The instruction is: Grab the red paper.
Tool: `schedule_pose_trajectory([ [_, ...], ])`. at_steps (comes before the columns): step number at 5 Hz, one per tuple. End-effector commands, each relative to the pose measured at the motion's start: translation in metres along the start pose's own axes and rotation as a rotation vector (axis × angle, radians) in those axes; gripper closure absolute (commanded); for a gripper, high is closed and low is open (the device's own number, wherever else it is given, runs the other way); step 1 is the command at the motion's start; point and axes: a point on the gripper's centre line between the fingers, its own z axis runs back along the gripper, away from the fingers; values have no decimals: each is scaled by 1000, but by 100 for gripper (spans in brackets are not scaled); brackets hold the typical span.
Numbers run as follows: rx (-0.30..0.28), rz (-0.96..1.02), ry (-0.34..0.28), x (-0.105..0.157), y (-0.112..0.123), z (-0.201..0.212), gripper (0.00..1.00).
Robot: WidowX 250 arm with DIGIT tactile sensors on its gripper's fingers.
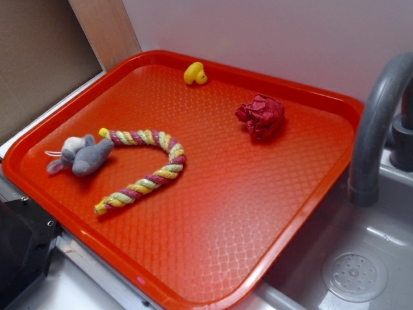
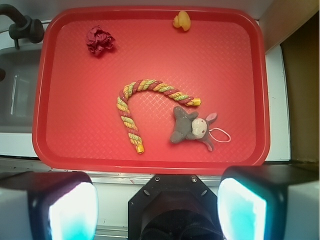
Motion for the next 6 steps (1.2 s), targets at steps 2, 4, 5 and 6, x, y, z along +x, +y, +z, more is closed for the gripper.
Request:
schedule_pose_trajectory([
  [2,-2,178,7,37,-28,-24,0],
  [4,-120,407,-62,98,-50,-68,0],
  [5,-163,483,-106,129,-60,-101,0],
  [6,-104,534,-128,152,-64,-130,0],
])
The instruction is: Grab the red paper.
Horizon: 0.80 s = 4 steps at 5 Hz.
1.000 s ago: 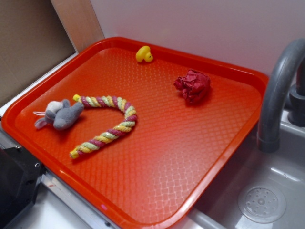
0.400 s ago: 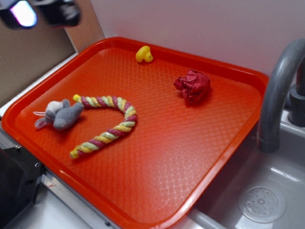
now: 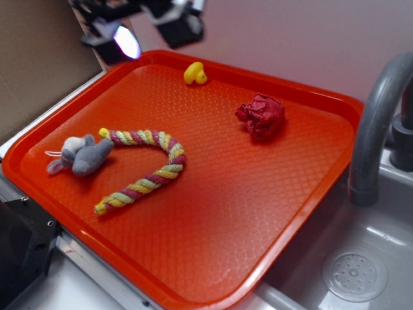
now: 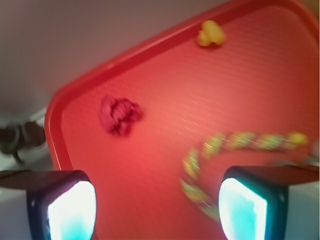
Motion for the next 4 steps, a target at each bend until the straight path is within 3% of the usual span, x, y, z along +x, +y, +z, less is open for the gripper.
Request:
schedule_pose_trajectory([
  [1,37,47,-64,35,-23,-43,0],
  [3,-30,26,-1,33,-42,-89,0],
  [4,-36,-11,11,28,-50,-103,0],
])
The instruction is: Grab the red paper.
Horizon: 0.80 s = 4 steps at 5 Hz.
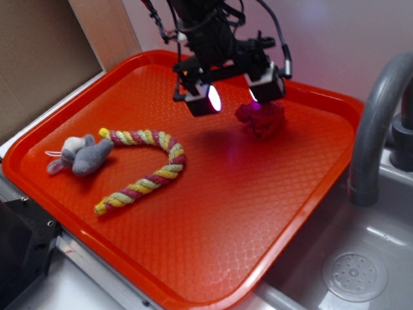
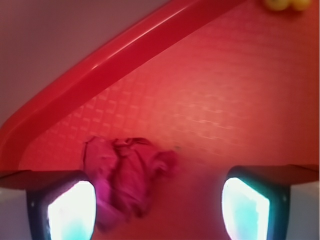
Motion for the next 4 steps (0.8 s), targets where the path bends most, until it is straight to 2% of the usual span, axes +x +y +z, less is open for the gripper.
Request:
schedule_pose_trajectory([
  [1,-48,-117,-13,-1,-29,-9,0],
  [2,-25,-136,13,-5,-30,-22,0],
  [3,2,-125,-1,-4,-29,-25,66],
  [4,27,-98,-17,-1,-26,-20,100],
])
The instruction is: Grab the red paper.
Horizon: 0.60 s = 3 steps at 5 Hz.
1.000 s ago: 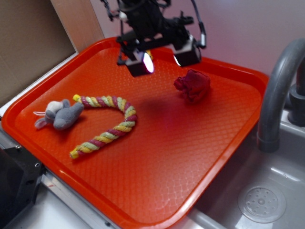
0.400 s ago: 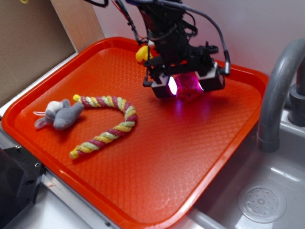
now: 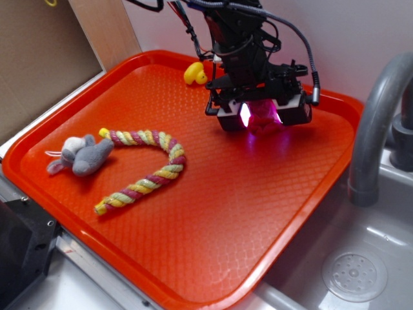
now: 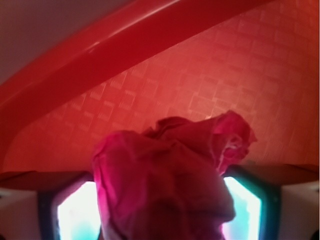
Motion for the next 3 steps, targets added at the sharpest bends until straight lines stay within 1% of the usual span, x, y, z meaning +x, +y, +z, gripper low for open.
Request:
schedule_pose_trajectory([
  [1,172,-34,6,4,4,37,100],
  [2,165,-97,40,3,17,67,100],
  [3,184,-170,50,4,33,103,100],
])
